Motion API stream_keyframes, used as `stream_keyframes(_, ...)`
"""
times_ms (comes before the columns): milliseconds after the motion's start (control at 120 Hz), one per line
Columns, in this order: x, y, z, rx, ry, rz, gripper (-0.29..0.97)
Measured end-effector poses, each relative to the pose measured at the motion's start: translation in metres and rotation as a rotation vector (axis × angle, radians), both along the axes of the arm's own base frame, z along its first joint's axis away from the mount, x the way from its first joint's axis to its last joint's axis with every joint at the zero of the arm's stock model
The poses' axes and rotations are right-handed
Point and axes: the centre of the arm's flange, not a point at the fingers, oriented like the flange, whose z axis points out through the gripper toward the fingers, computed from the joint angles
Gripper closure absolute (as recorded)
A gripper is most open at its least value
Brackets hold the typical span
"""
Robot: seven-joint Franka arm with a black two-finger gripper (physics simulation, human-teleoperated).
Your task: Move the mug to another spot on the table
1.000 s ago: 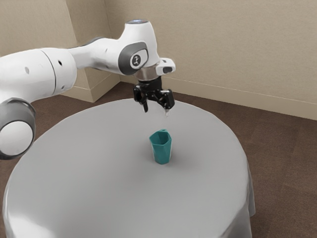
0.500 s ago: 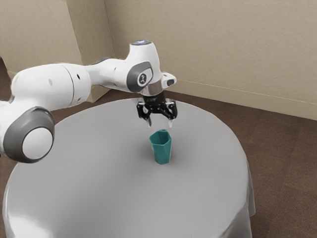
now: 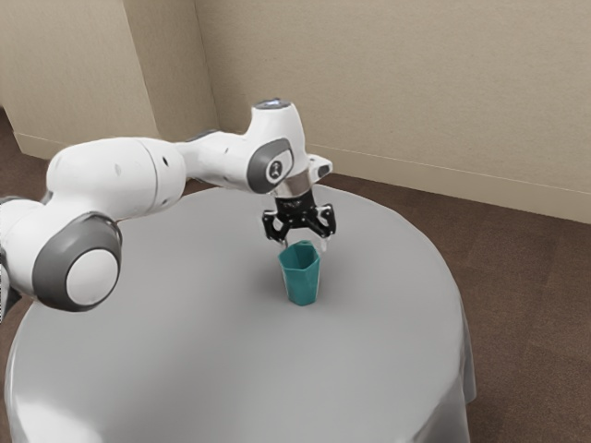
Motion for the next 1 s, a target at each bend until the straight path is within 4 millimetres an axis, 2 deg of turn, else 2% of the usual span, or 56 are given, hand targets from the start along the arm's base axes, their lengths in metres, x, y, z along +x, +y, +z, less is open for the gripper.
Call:
stream_keyframes(150, 0.001, 0.002, -0.017, 0.021, 0.011, 0.008, 0.12)
stream_keyframes(275, 0.000, -0.002, -0.023, 0.024, 0.015, -0.001, 0.13)
stream_keyframes(575, 0.000, -0.008, -0.021, 0.056, 0.006, -0.041, 0.40)
stream_keyframes(742, 0.001, -0.007, -0.015, 0.063, -0.004, -0.047, 0.53)
stream_keyframes(1000, 0.000, -0.004, 0.014, 0.003, -0.019, -0.021, 0.66)
